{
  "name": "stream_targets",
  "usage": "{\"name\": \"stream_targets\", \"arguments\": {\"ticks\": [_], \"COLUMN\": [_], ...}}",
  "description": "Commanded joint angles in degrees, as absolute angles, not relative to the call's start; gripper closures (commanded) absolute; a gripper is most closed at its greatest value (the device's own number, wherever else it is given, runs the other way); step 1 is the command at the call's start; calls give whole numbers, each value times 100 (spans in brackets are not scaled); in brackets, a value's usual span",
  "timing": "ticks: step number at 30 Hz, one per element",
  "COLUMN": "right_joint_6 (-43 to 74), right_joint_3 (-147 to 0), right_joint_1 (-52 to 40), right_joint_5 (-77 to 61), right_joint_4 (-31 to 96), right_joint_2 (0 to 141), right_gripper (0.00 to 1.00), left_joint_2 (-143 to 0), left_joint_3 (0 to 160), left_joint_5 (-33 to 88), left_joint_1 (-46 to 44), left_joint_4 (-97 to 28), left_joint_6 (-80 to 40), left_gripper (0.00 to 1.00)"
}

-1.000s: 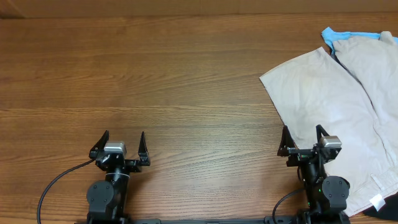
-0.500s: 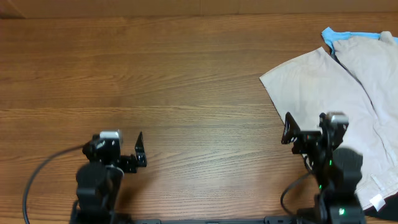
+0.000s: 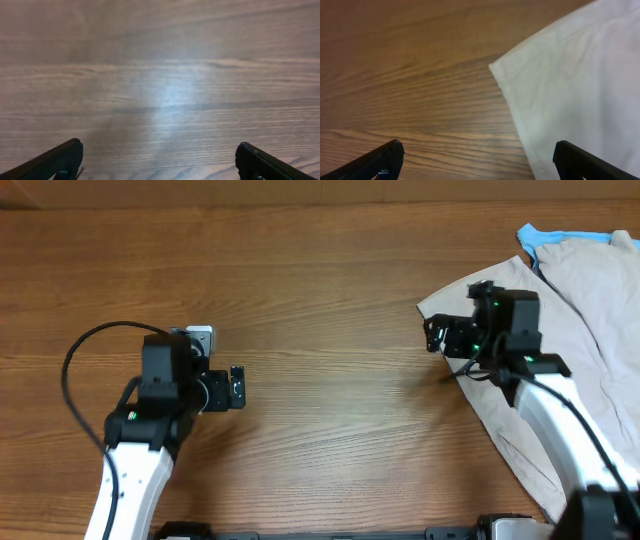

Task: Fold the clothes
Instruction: 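Move the right gripper to the khaki shorts on the clothes pile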

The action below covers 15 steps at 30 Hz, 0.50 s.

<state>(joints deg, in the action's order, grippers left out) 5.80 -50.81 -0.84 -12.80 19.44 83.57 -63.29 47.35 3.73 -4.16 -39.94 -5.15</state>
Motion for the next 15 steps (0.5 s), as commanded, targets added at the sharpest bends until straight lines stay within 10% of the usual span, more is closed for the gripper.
{"name": "stream_targets", "arguments": {"ticks": [1, 15], "right_joint_6": [399, -449], "right_joint_3": [-5216, -5214], "right_joint_1": [-95, -530], "right_joint_5": [-1135, 287], "right_joint_4": [1643, 1181], "right_joint_2": [8847, 10324], "right_gripper": [7, 21], "left_joint_2": [-6718, -6969], "left_joint_3": [4864, 4864], "left_joint_5": [475, 613], "left_joint_1": [-451, -454], "left_joint_4": [-4014, -3789], "left_joint_6": [-934, -947], "left_gripper": [0, 0]}}
